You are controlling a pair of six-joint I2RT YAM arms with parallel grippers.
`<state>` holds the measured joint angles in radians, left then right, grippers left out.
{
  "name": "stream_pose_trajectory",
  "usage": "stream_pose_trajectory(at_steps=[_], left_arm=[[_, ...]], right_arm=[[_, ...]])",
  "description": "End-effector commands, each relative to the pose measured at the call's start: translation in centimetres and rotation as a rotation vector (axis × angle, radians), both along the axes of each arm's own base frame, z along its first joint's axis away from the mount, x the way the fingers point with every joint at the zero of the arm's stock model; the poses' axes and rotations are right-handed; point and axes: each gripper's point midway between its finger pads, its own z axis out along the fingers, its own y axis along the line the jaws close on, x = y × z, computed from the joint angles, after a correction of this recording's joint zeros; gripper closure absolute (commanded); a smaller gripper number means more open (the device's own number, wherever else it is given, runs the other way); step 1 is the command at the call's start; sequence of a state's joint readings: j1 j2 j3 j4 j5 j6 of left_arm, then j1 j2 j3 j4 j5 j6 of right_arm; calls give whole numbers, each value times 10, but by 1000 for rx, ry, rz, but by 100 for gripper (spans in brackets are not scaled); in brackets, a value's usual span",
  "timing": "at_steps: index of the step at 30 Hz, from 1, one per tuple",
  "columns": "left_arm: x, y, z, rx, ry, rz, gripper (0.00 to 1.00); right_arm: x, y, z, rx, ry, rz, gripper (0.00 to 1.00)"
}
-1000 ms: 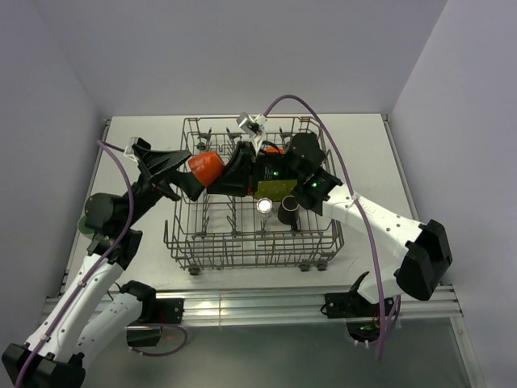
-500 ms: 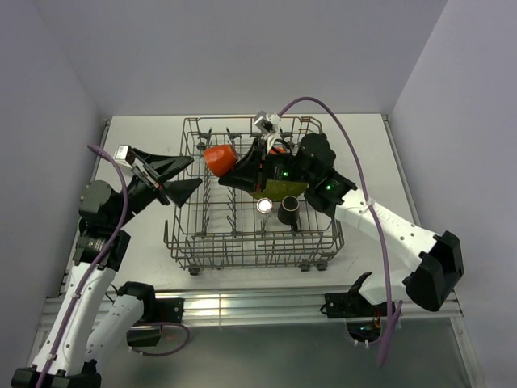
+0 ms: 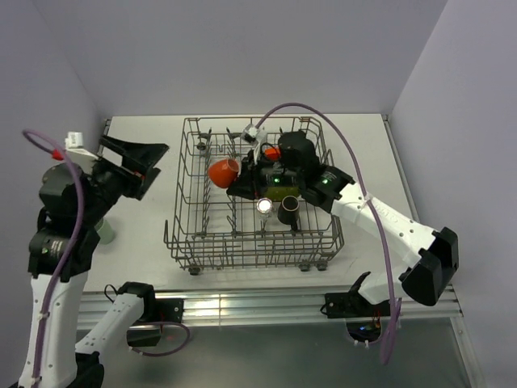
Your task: Load the mixed dishes into the dish rack
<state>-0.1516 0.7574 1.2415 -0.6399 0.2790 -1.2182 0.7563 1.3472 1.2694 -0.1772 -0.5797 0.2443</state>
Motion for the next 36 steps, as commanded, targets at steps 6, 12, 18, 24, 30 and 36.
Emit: stream_pose_trajectory(at_steps=[6,12,18,24,30,36], left_arm=[[-25,82,30,270,-53,388,1],[-29,79,33,258,-79,372,1],[-28,78,29,261,-70,363,1],[-28,75,31,254,-82,351,1],[-28,75,28,256,-80,350,1],[-27,75,28,259,-79,348,1]], right_arm=[[9,5,-57,-209,-36,-71,100],[37,12,-95,-347,-30,-170,100],[59,10,-119,-462,-18,-247,100],[65,7,-128,-499,-29,-268,100],[55,8,-136,-539,-18,-235,100],[42,9,-148,-602,-10,-196,100]])
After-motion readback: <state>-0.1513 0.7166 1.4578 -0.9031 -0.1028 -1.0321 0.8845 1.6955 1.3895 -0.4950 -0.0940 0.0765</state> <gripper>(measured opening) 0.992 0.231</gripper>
